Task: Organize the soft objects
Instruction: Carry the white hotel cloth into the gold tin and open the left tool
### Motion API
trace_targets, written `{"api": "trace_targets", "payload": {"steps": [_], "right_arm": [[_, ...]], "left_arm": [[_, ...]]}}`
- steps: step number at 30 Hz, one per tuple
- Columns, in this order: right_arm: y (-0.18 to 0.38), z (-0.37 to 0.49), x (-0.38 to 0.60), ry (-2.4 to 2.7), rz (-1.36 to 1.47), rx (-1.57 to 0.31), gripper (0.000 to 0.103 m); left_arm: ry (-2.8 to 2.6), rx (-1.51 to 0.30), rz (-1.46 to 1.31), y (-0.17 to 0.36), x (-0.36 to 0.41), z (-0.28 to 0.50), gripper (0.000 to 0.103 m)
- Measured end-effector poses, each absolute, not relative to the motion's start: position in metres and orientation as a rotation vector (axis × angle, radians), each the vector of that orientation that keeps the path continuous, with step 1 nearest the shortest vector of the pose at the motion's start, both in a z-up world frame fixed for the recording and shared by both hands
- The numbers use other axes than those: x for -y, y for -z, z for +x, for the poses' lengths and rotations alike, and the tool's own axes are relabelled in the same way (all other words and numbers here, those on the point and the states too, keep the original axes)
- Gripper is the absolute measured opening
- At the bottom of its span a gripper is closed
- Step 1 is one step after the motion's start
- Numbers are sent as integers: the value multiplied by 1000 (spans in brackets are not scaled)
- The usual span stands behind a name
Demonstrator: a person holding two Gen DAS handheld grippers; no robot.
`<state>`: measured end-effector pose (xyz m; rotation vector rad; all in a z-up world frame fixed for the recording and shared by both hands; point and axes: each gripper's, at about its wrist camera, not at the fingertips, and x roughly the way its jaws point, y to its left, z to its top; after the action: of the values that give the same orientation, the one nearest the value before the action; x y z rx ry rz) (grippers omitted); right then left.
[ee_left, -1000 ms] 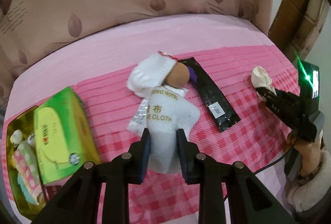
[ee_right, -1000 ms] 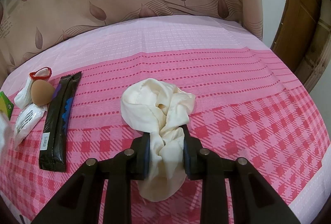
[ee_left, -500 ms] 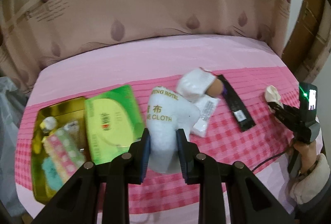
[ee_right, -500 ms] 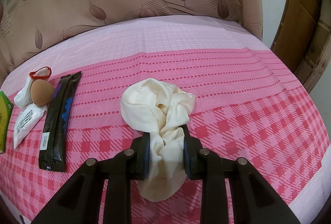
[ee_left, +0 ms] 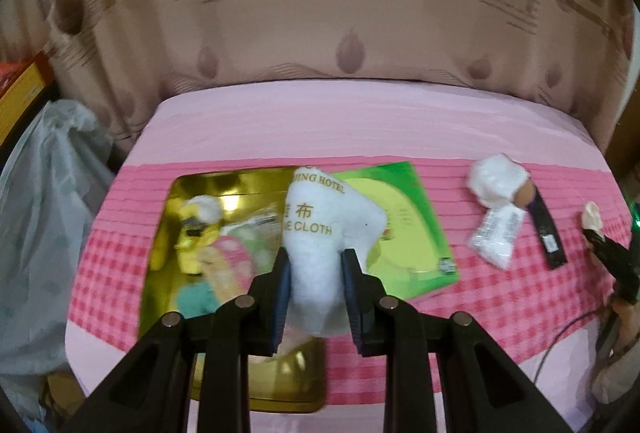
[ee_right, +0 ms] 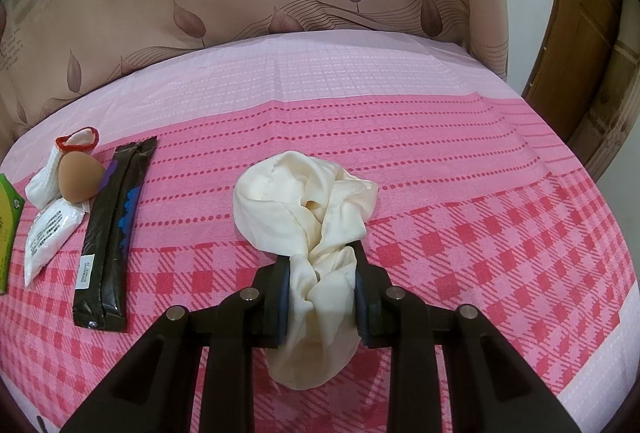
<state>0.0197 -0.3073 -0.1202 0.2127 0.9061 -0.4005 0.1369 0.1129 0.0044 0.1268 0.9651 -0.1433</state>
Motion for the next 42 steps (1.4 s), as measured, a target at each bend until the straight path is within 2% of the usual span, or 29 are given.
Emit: {"api": "trace_targets", "payload": {"steps": [18, 34, 39, 41, 42], "right_arm": [[120, 20, 307, 402, 211, -907, 26], [119, 20, 307, 407, 195, -911, 26], [119, 21, 306, 408, 190, -912, 26], [119, 21, 307, 408, 188, -913, 26], [119, 21, 306, 408, 189, -912, 26]], "left_arm": [[-6, -1019, 65, 22, -204, 145, 25], [-30, -1087, -8, 58, -243, 142, 26], [-37, -1085, -1, 61, -247, 136, 33], [-37, -1084, 10, 61, -247, 134, 43], [-37, -1090, 12, 61, -247, 133, 43]]}}
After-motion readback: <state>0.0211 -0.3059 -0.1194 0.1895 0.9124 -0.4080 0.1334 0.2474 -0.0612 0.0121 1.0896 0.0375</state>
